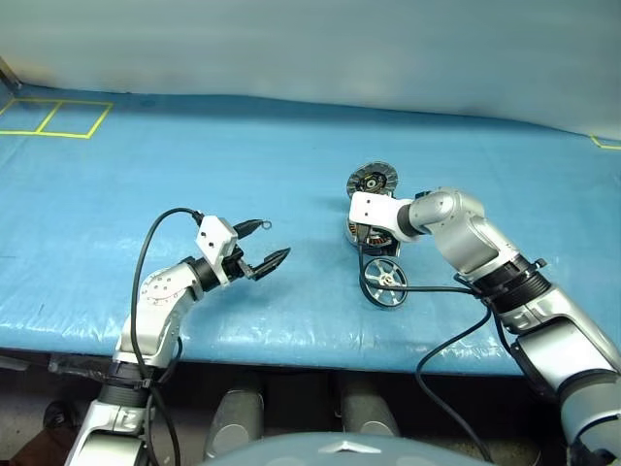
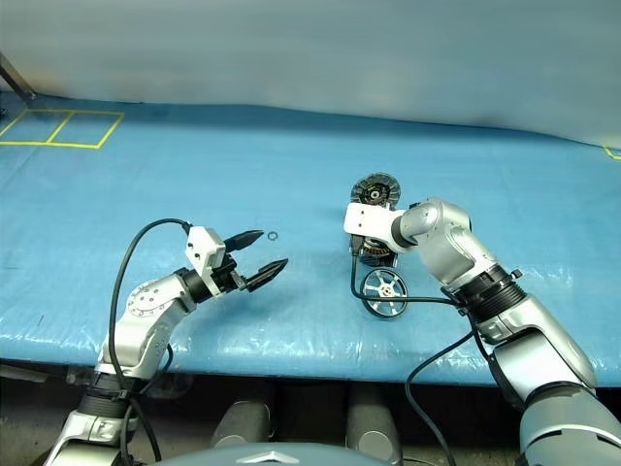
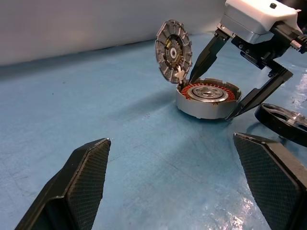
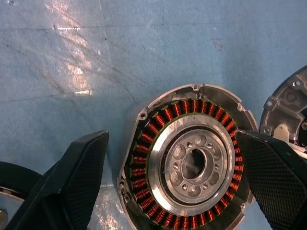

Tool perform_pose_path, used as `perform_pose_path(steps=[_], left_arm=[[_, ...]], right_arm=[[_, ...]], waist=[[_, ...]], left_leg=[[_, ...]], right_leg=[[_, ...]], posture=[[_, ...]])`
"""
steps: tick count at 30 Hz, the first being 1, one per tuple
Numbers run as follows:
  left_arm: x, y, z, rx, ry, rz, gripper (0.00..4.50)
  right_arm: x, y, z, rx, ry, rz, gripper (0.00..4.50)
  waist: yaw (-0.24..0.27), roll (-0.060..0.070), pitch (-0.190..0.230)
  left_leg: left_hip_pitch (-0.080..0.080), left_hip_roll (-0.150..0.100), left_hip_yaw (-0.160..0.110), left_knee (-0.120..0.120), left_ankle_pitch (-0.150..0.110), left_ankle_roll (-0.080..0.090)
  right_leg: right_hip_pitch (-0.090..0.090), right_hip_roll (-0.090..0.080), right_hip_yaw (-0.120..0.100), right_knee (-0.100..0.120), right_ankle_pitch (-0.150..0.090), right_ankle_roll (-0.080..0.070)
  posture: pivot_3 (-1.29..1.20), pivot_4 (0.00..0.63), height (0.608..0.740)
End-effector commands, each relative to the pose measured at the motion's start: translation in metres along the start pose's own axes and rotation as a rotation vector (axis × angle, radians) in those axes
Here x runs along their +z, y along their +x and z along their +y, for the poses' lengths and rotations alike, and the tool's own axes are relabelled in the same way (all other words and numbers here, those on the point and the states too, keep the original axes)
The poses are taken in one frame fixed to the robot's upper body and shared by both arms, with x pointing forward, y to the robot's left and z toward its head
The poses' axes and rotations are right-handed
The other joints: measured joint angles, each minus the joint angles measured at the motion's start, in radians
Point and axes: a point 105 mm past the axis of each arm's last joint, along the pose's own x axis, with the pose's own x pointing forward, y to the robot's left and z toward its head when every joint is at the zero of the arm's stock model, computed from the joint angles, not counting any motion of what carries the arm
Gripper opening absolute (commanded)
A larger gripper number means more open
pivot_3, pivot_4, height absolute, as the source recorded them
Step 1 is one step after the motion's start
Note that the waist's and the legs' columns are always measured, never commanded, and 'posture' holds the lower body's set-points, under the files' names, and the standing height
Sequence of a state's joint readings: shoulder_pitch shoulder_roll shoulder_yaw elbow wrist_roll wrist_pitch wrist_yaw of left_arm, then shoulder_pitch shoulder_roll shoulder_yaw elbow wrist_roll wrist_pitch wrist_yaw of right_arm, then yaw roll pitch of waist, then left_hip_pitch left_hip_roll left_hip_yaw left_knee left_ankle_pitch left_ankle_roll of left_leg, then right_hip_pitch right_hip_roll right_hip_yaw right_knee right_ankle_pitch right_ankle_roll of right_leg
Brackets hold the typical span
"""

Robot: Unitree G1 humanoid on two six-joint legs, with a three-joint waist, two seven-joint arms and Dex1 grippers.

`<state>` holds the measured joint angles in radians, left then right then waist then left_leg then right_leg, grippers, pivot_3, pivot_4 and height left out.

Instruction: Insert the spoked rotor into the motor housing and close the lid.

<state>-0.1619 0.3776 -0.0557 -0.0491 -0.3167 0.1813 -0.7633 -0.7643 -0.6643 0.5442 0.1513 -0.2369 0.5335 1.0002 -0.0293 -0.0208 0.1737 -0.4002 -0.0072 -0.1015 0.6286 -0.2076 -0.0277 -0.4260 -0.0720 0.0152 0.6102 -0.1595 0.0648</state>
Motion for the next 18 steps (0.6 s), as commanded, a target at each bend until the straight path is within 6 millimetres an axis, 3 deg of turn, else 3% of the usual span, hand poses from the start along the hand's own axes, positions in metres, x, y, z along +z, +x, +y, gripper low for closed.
perform_pose_path(steps=[1,9,18], left_arm=[[0.01,-0.002,0.0,0.01,0.035,-0.037,4.5],[0.009,-0.002,-0.001,0.011,0.032,-0.038,4.5],[0.009,0.001,-0.003,0.003,0.031,-0.04,4.5]], right_arm=[[0.003,-0.007,-0.005,-0.027,-0.032,-0.001,4.46],[-0.012,-0.01,0.007,-0.011,-0.018,0.029,4.46],[-0.012,-0.011,0.01,-0.022,-0.011,0.025,4.46]], waist=[[-0.001,0.0,0.0],[0.001,0.0,0.0],[0.0,0.0,0.0]], left_leg=[[0.0,0.0,0.0,0.0,0.0,0.0],[0.0,0.0,0.0,0.0,0.0,0.0],[0.0,0.0,0.0,0.0,0.0,0.0]], right_leg=[[0.0,0.0,0.0,0.0,0.0,0.0],[0.0,0.0,0.0,0.0,0.0,0.0],[0.0,0.0,0.0,0.0,0.0,0.0]], posture=[[0.0,0.15,0.74],[0.0,0.15,0.74],[0.0,0.15,0.74]])
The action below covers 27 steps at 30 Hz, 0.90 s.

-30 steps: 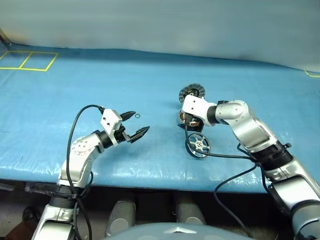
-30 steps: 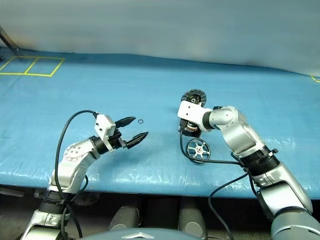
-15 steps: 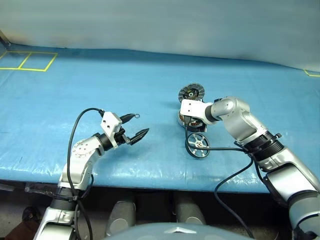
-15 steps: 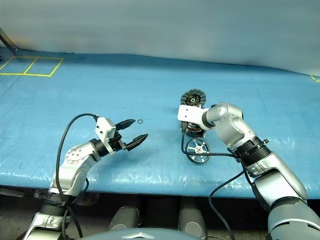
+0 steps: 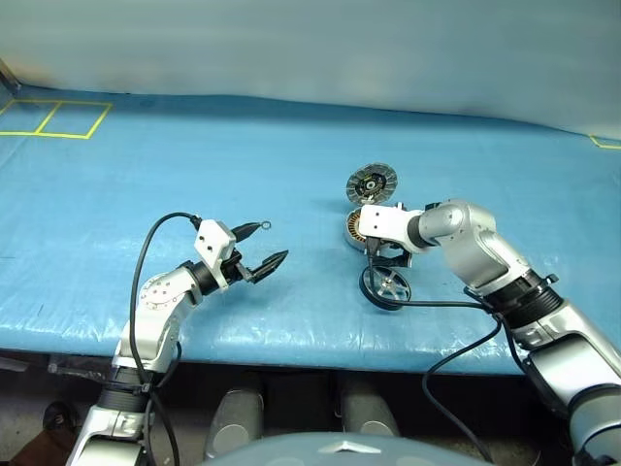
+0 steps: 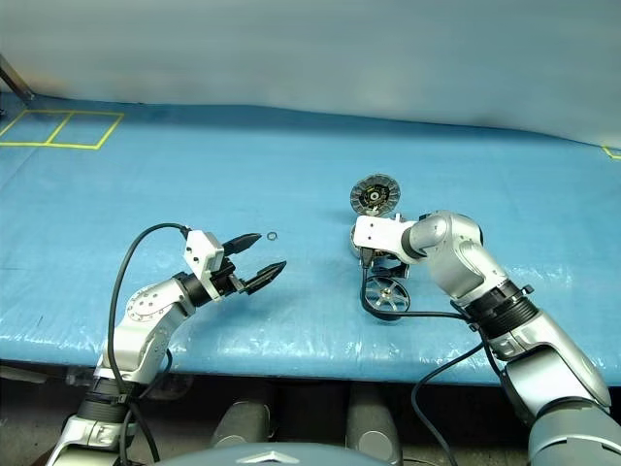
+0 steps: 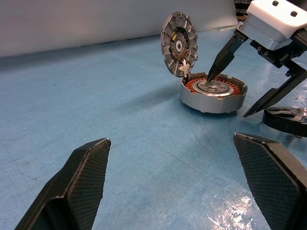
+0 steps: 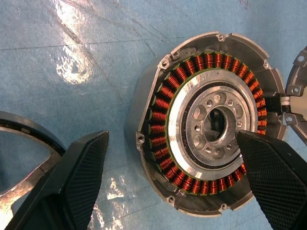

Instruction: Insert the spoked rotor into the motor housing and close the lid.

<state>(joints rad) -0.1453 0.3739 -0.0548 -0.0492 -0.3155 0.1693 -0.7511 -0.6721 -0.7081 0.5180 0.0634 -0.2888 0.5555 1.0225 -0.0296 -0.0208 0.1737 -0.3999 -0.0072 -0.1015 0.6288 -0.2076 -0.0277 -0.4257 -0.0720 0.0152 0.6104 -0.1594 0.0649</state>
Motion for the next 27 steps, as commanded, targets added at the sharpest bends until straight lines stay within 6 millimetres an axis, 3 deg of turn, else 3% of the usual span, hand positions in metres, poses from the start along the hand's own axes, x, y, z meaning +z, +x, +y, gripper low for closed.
perform_pose_path(steps=[1,11,23,27], left_arm=[[0.012,0.003,-0.003,-0.013,0.036,-0.04,4.5],[0.01,0.001,-0.003,-0.01,0.036,-0.035,4.5],[0.009,0.001,-0.003,0.0,0.038,-0.035,4.5],[0.008,0.0,-0.003,0.01,0.037,-0.036,4.5]], right_arm=[[0.008,-0.008,-0.006,-0.037,-0.011,-0.031,4.46],[0.014,-0.013,-0.004,-0.052,-0.029,-0.047,4.46],[0.008,-0.005,0.003,0.007,0.017,-0.039,4.46],[0.005,0.0,0.003,0.03,0.039,-0.032,3.61]], waist=[[0.0,0.0,0.0],[0.0,0.0,0.0],[0.0,0.0,0.0],[0.0,0.0,0.0]], left_leg=[[0.0,0.0,0.0,0.0,0.0,0.0],[0.0,0.0,0.0,0.0,0.0,0.0],[0.0,0.0,0.0,0.0,0.0,0.0],[0.0,0.0,0.0,0.0,0.0,0.0]], right_leg=[[0.0,0.0,0.0,0.0,0.0,0.0],[0.0,0.0,0.0,0.0,0.0,0.0],[0.0,0.0,0.0,0.0,0.0,0.0],[0.0,0.0,0.0,0.0,0.0,0.0]], posture=[[0.0,0.15,0.74],[0.0,0.15,0.74],[0.0,0.15,0.74],[0.0,0.15,0.74]])
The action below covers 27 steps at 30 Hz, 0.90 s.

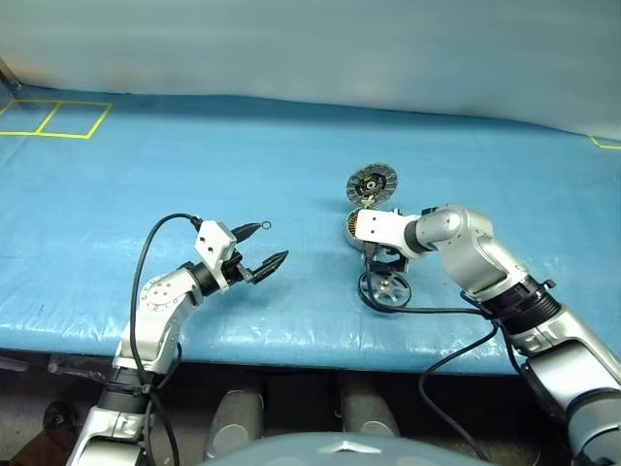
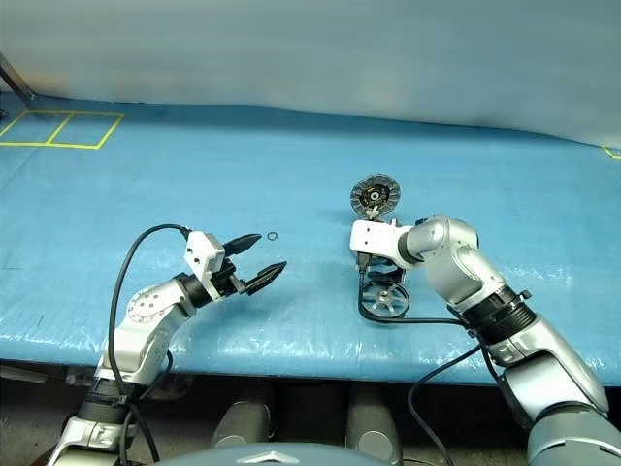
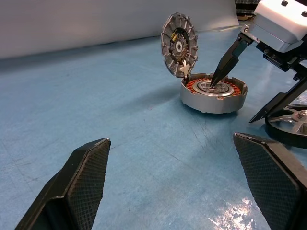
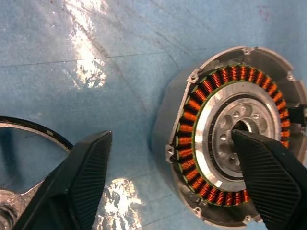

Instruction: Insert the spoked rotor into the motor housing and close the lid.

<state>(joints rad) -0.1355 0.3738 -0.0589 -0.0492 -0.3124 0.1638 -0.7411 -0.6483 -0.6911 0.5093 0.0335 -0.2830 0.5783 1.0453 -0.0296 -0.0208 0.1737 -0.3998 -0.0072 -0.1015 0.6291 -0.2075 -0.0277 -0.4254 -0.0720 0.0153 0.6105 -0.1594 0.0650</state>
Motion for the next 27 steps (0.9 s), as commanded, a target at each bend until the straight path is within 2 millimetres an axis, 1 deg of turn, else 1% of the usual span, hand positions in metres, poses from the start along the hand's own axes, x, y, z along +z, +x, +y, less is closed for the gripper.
perform_pose_path(steps=[1,5,7,9,10,11,15,18,21,22,24,27], left_arm=[[0.011,0.0,-0.002,0.003,0.038,-0.042,4.5],[0.009,-0.001,-0.003,0.011,0.036,-0.041,4.5],[0.008,-0.002,-0.003,0.016,0.035,-0.038,4.5],[0.007,-0.003,-0.003,0.019,0.034,-0.037,4.5],[0.007,-0.003,-0.003,0.02,0.034,-0.037,4.5],[0.007,-0.003,-0.003,0.021,0.033,-0.036,4.5],[0.007,-0.005,-0.002,0.023,0.035,-0.033,4.5],[0.007,-0.006,0.0,0.023,0.041,-0.024,4.5],[0.006,-0.007,0.0,0.02,0.046,-0.015,4.5],[0.006,-0.007,0.001,0.019,0.047,-0.014,4.5],[0.007,-0.008,0.002,0.019,0.05,-0.011,4.5],[0.007,-0.008,0.003,0.019,0.055,-0.006,4.5]], right_arm=[[0.001,-0.001,-0.007,-0.003,0.027,-0.01,3.61],[0.002,0.003,-0.008,0.01,0.047,-0.014,3.61],[0.002,0.004,-0.008,0.015,0.055,-0.018,3.25],[0.002,0.004,-0.008,0.016,0.057,-0.019,2.7],[0.002,0.005,-0.008,0.012,0.058,-0.018,2.33],[0.002,0.005,-0.008,0.011,0.059,-0.018,2.18],[0.005,0.005,-0.007,-0.007,0.068,-0.043,2.17],[0.015,0.004,-0.005,-0.026,0.072,-0.092,2.17],[0.032,0.002,0.001,-0.053,0.026,-0.141,2.17],[0.04,0.001,0.004,-0.056,0.017,-0.169,2.17],[0.06,-0.001,0.015,-0.047,-0.007,-0.236,2.17],[0.08,-0.004,0.032,-0.022,-0.04,-0.299,2.17]], waist=[[0.0,0.0,0.0],[0.0,0.0,0.0],[0.0,0.0,0.0],[0.002,0.0,0.0],[0.002,-0.001,0.0],[0.002,-0.001,0.0],[0.001,-0.001,-0.001],[-0.002,-0.001,-0.001],[-0.009,-0.001,0.0],[-0.01,0.0,0.0],[-0.014,0.0,0.0],[-0.014,0.0,0.0]], left_leg=[[0.0,0.0,0.0,0.0,0.0,0.0],[0.001,0.0,0.0,0.0,0.0,0.0],[0.001,0.0,0.0,0.0,0.0,0.0],[0.001,0.0,0.0,0.0,0.0,0.0],[0.001,0.0,0.0,0.0,0.0,0.0],[0.001,0.0,0.0,0.0,0.0,0.0],[0.002,0.0,0.0,0.0,0.0,0.0],[0.002,0.0,0.0,0.0,0.0,0.0],[0.002,0.0,0.0,0.0,0.0,0.0],[0.002,0.0,0.0,0.0,0.0,0.0],[0.002,0.0,0.0,0.0,0.0,0.0],[0.002,0.0,0.0,0.0,0.0,0.0]], right_leg=[[0.0,0.0,0.0,0.0,0.0,0.0],[0.001,0.0,0.0,0.0,0.0,0.0],[0.001,0.0,0.0,0.0,0.0,0.0],[0.001,0.0,0.0,0.0,0.0,0.0],[0.001,0.0,0.0,0.0,0.0,0.0],[0.001,0.0,0.0,0.0,0.0,0.0],[0.002,0.0,0.0,0.001,0.0,0.0],[0.002,0.0,0.0,0.001,0.0,0.0],[0.001,0.0,0.0,0.001,0.0,0.0],[0.001,0.0,0.0,0.001,0.0,0.0],[0.001,0.0,0.0,0.001,0.0,0.0],[0.0,0.0,0.0,0.002,0.0,0.0]], posture=[[0.0,0.15,0.74],[0.0,0.15,0.74],[0.0,0.15,0.74],[0.0,0.15,0.74],[0.0,0.15,0.74],[0.0,0.15,0.74],[0.0,0.15,0.74],[0.0,0.15,0.74],[0.0,0.15,0.74],[0.0,0.15,0.74],[0.0,0.15,0.74],[0.0,0.15,0.74]])
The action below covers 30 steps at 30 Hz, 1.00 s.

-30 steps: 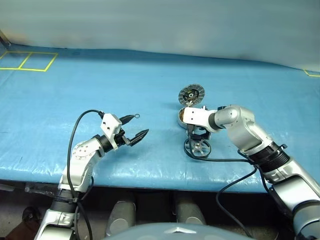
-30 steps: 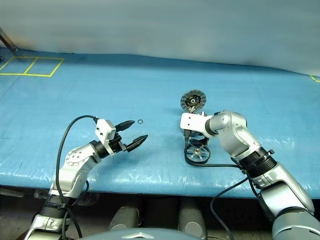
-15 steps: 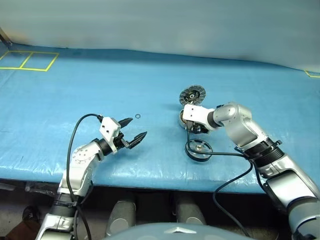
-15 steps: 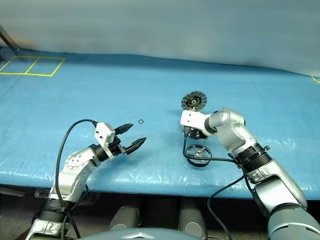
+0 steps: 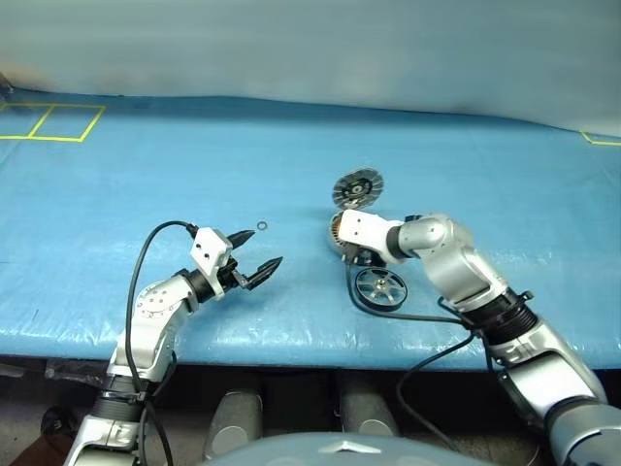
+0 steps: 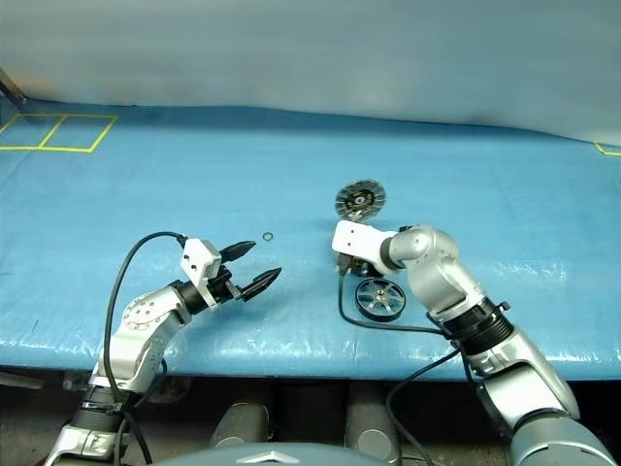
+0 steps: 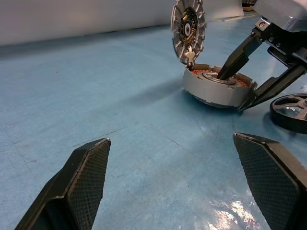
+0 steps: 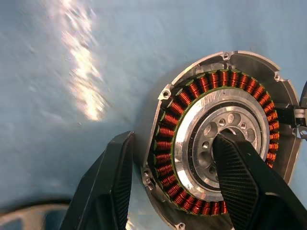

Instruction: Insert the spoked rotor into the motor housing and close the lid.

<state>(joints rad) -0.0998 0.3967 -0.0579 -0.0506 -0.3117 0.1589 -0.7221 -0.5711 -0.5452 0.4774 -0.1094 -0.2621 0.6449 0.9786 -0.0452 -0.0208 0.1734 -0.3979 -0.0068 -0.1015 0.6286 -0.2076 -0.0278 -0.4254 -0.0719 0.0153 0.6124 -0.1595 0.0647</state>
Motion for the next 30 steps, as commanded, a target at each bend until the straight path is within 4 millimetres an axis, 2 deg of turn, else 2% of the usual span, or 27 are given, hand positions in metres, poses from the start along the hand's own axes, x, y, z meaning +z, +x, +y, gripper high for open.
perform_pose_path(steps=[1,9,15,24,30], left_arm=[[0.017,-0.001,0.001,-0.008,0.062,-0.041,4.5],[0.013,-0.011,0.005,0.017,0.063,-0.019,4.5],[0.01,-0.017,0.007,0.032,0.06,-0.006,4.5],[0.01,-0.015,0.005,0.031,0.062,-0.004,4.5],[0.009,-0.016,0.006,0.036,0.062,-0.003,4.5]], right_arm=[[0.038,-0.008,0.014,-0.002,-0.08,-0.122,2.17],[0.049,-0.006,0.037,0.034,-0.089,-0.149,2.17],[0.051,-0.004,0.041,0.03,-0.054,-0.15,2.17],[0.052,0.005,0.042,0.001,0.055,-0.142,2.17],[0.045,0.008,0.041,-0.013,0.067,-0.106,2.17]], waist=[[0.004,0.0,0.0],[0.017,0.0,0.0],[0.014,0.0,0.0],[0.012,0.0,0.0],[0.01,0.0,0.0]], left_leg=[[0.0,0.0,0.0,0.0,0.0,0.0],[-0.001,0.0,0.0,0.001,0.0,0.0],[-0.002,0.0,0.0,0.001,0.0,0.0],[-0.002,0.0,0.0,0.001,0.0,0.0],[-0.001,0.0,0.0,0.001,0.0,0.0]], right_leg=[[0.0,0.0,0.0,0.0,0.0,0.0],[0.0,0.0,0.0,0.0,0.0,0.0],[-0.001,0.0,0.0,0.0,0.0,0.0],[-0.001,0.0,0.0,0.0,0.0,0.0],[-0.001,0.0,0.0,0.0,0.0,0.0]], posture=[[0.0,0.15,0.74],[0.0,0.15,0.74],[0.0,0.15,0.74],[0.0,0.15,0.74],[0.0,0.15,0.74]])
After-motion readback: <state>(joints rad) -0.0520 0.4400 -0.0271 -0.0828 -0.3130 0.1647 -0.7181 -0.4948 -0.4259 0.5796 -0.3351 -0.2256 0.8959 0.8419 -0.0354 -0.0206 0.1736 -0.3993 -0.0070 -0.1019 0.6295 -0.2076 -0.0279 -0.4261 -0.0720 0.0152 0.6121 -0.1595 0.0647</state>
